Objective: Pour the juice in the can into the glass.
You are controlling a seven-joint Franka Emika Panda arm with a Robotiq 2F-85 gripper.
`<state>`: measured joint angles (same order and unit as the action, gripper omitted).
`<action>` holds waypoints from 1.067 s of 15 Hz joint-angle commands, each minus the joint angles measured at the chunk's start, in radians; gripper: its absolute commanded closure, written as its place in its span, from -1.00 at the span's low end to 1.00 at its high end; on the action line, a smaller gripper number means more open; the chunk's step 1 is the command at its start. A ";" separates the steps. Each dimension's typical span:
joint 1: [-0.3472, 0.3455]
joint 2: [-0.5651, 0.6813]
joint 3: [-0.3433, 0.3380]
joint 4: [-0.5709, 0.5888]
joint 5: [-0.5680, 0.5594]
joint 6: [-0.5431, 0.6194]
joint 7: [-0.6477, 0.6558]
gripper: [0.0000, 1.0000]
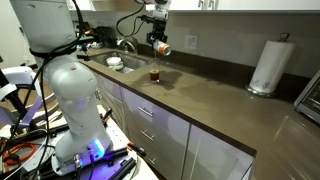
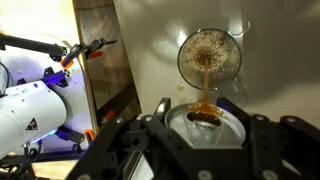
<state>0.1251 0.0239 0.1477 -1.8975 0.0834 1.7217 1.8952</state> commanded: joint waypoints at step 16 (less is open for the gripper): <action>0.025 0.041 0.003 0.077 -0.031 -0.066 0.034 0.47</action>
<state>0.1377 0.0443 0.1537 -1.8620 0.0830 1.6896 1.8953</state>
